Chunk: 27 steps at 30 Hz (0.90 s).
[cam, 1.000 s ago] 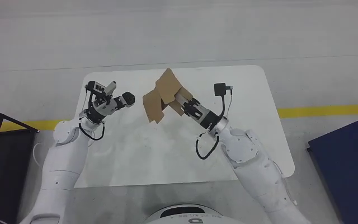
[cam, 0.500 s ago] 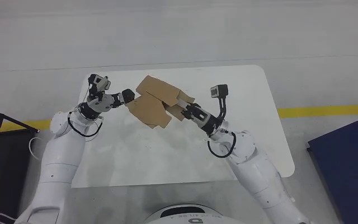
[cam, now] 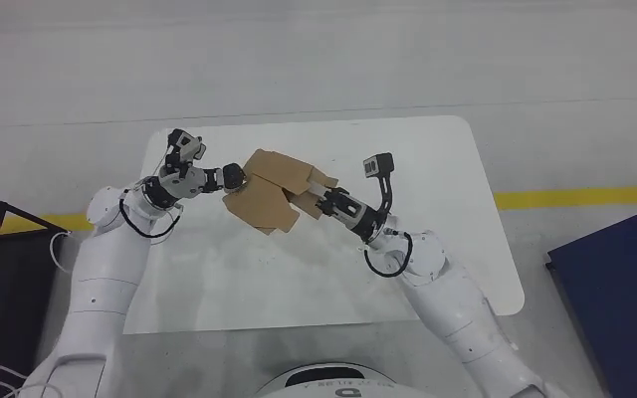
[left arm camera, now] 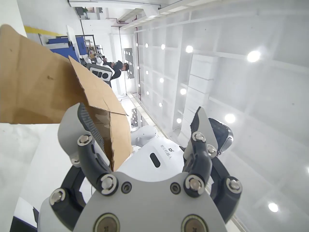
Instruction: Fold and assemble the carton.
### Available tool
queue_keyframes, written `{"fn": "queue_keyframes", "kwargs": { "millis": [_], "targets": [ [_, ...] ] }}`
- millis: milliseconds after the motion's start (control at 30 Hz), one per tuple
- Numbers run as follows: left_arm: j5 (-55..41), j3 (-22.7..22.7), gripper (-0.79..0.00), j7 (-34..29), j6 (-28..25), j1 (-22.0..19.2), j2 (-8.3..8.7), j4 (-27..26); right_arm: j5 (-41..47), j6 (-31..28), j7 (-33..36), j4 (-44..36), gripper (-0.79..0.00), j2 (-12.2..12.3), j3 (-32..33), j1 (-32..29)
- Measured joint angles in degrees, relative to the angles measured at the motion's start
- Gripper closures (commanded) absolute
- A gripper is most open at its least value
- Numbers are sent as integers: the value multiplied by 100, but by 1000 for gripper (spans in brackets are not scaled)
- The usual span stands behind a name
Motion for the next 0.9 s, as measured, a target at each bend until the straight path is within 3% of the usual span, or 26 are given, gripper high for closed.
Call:
{"fn": "queue_keyframes", "kwargs": {
  "millis": [300, 567, 900],
  "targets": [
    [348, 284, -785, -376, 319, -139, 13, 69, 77, -14, 20, 89, 0, -12, -50, 73],
    [-459, 440, -785, -438, 151, -254, -96, 117, 32, 44, 54, 198, 0, -29, -141, 191],
    [-595, 396, -785, -539, -8, -375, -111, 184, -184, 360, 377, 355, 0, -21, -287, 295]
  ]
}}
